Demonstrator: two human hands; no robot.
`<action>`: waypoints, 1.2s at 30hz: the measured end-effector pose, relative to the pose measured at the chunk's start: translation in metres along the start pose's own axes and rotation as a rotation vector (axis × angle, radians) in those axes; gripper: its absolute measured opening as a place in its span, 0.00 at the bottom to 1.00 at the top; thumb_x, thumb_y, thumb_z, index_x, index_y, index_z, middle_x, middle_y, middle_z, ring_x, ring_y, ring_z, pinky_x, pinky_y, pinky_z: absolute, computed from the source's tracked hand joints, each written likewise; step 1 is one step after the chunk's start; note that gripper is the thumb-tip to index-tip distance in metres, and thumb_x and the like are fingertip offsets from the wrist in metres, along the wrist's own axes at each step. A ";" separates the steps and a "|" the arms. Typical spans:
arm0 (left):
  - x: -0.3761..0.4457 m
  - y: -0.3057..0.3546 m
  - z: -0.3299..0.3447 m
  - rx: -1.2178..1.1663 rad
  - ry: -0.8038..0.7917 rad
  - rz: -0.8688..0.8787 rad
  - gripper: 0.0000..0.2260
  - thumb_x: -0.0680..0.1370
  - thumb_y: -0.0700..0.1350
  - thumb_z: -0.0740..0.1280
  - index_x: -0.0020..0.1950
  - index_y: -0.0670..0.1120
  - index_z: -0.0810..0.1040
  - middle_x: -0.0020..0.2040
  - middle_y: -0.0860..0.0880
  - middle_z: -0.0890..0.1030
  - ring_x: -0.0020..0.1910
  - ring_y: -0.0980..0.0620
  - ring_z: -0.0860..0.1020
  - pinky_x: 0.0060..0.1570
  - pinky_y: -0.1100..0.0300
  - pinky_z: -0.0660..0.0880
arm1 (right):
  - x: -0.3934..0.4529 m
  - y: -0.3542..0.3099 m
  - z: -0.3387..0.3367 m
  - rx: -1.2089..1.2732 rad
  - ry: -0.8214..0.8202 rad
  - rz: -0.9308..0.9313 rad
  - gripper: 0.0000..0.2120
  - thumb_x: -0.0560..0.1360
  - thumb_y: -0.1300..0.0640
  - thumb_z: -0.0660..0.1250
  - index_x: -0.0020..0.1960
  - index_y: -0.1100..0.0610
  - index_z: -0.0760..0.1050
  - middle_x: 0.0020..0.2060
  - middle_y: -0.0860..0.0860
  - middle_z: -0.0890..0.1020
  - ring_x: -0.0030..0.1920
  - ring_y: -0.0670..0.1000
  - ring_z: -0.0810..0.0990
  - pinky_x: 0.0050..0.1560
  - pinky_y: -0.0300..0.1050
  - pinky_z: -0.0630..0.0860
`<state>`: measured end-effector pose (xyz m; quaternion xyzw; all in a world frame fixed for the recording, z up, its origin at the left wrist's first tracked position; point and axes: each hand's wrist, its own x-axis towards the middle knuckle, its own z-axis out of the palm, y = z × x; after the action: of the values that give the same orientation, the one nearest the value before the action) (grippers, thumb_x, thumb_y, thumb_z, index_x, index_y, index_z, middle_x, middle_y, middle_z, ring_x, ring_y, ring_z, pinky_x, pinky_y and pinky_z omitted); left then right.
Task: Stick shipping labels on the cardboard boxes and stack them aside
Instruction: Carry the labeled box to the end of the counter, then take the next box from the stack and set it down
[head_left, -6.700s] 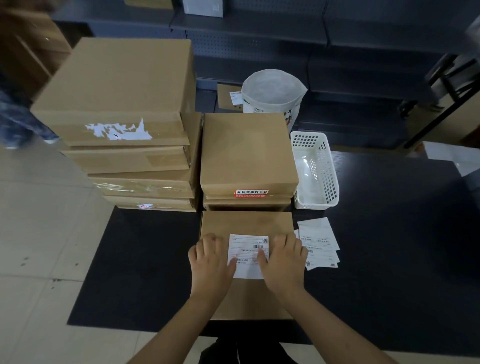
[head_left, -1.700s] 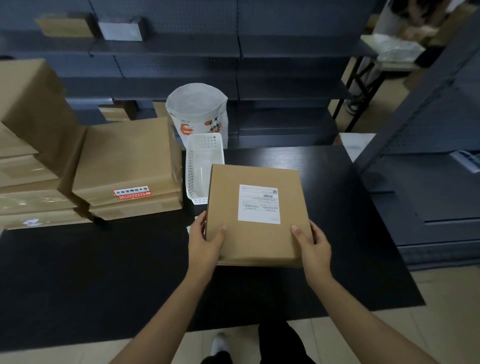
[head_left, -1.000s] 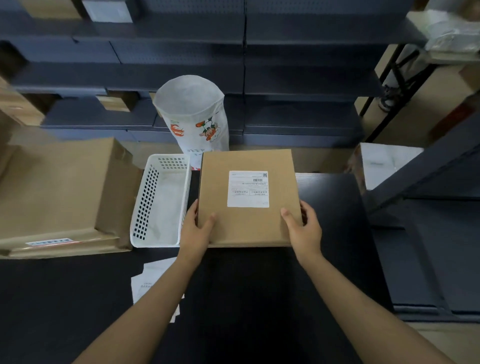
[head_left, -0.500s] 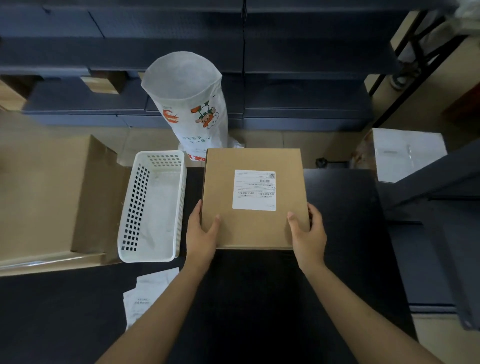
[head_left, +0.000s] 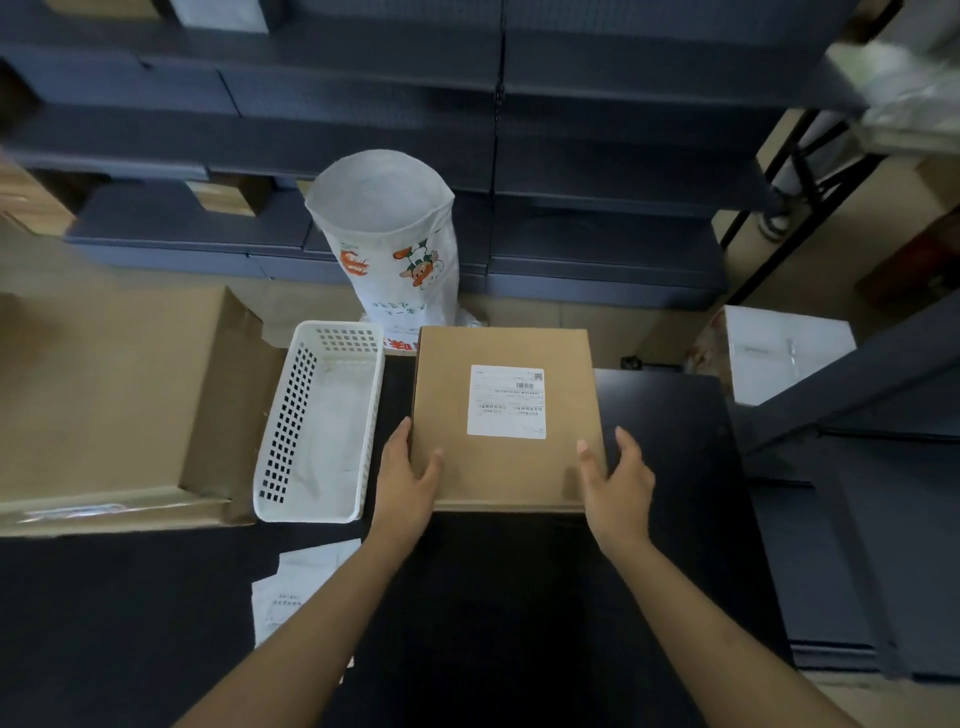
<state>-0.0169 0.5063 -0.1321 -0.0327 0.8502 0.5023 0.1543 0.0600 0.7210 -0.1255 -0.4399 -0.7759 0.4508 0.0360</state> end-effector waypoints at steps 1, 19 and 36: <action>-0.008 0.003 -0.002 0.021 0.010 0.029 0.28 0.80 0.47 0.64 0.77 0.45 0.57 0.75 0.49 0.62 0.73 0.52 0.62 0.70 0.60 0.59 | -0.007 -0.002 -0.001 -0.065 0.078 -0.053 0.29 0.76 0.42 0.63 0.73 0.52 0.62 0.70 0.53 0.68 0.71 0.55 0.64 0.70 0.59 0.64; -0.135 -0.128 -0.132 0.593 -0.009 0.122 0.18 0.78 0.46 0.64 0.68 0.49 0.70 0.67 0.53 0.71 0.66 0.54 0.68 0.66 0.61 0.63 | -0.203 0.031 0.100 -0.394 -0.497 -0.494 0.09 0.78 0.58 0.63 0.56 0.48 0.76 0.51 0.40 0.74 0.55 0.42 0.73 0.57 0.36 0.73; -0.113 -0.188 -0.181 0.972 -0.388 0.534 0.19 0.79 0.52 0.63 0.69 0.49 0.72 0.68 0.47 0.71 0.68 0.47 0.68 0.67 0.53 0.62 | -0.273 0.035 0.197 -0.235 -0.347 0.112 0.12 0.79 0.58 0.64 0.61 0.57 0.76 0.55 0.51 0.79 0.52 0.46 0.77 0.52 0.37 0.73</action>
<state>0.0882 0.2454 -0.1764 0.3496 0.9179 0.0729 0.1727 0.1602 0.4016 -0.1742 -0.3993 -0.7922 0.4272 -0.1747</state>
